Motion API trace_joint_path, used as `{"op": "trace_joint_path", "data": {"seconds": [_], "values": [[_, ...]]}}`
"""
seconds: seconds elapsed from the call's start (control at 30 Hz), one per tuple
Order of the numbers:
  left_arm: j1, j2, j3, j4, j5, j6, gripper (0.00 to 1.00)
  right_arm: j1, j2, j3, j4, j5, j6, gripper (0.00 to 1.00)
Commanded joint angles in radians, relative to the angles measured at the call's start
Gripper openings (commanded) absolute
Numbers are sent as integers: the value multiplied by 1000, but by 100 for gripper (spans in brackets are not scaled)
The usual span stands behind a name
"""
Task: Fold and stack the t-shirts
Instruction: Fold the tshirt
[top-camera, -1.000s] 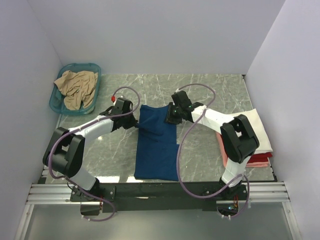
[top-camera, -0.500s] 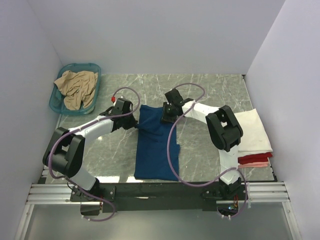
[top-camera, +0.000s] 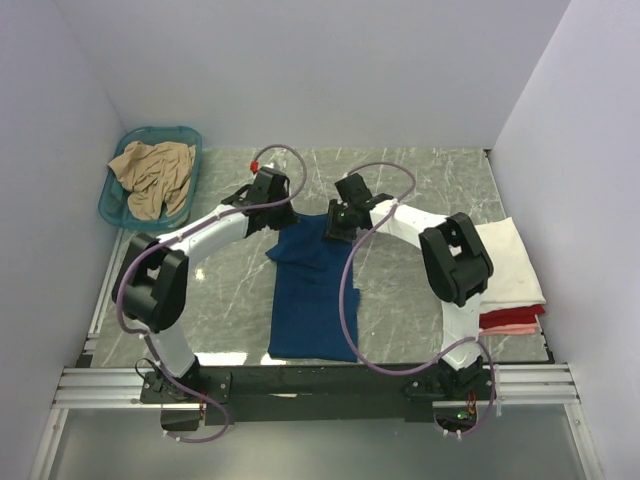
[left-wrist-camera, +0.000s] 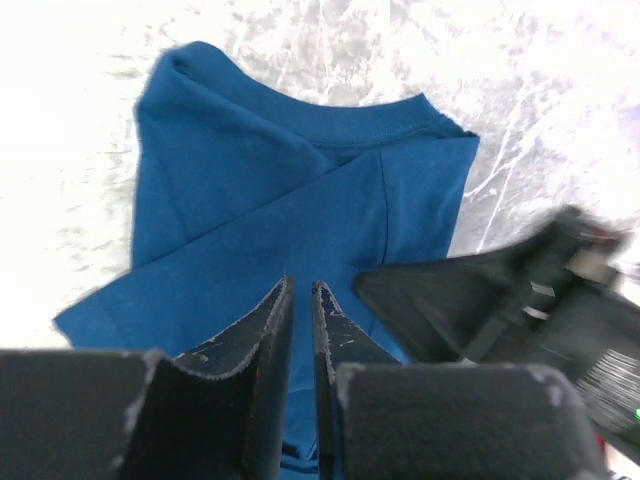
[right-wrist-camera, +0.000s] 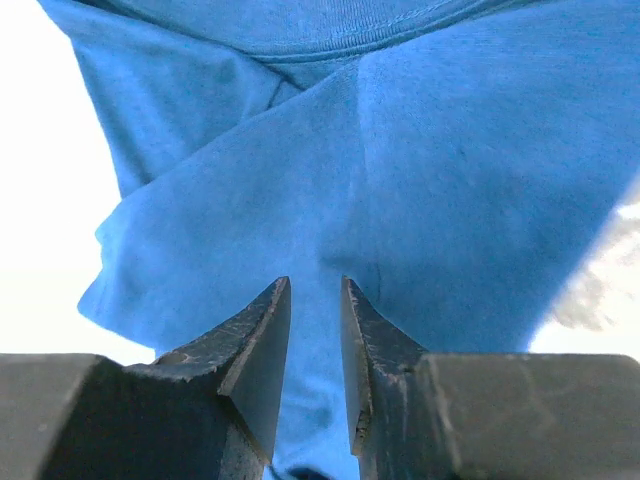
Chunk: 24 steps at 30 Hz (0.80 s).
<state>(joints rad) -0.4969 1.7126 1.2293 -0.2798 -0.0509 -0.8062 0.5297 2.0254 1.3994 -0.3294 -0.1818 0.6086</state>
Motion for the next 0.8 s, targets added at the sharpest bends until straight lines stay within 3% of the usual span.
{"op": "trace_joint_path", "data": {"seconds": [0.0,0.1,0.17,0.4,0.53,0.77], "values": [[-43,92,106,-48,-4,35,16,-45,-170,-58,50,-21,11,34],[-55,99,124,-65,-58,18,17,-51,-230,-105,72,-12,3,34],[-52,67,101,-76,-104,-4,24,-42,-284,-140,82,-4,-9,35],[121,-57,-83,-87,-55,-77,34,142,-395,-229,95,155,-125,35],[199,-94,-197,-52,23,-106,42,257,-338,-177,86,206,-199,36],[284,-85,-246,21,154,-110,44,400,-160,10,-9,315,-322,40]]}}
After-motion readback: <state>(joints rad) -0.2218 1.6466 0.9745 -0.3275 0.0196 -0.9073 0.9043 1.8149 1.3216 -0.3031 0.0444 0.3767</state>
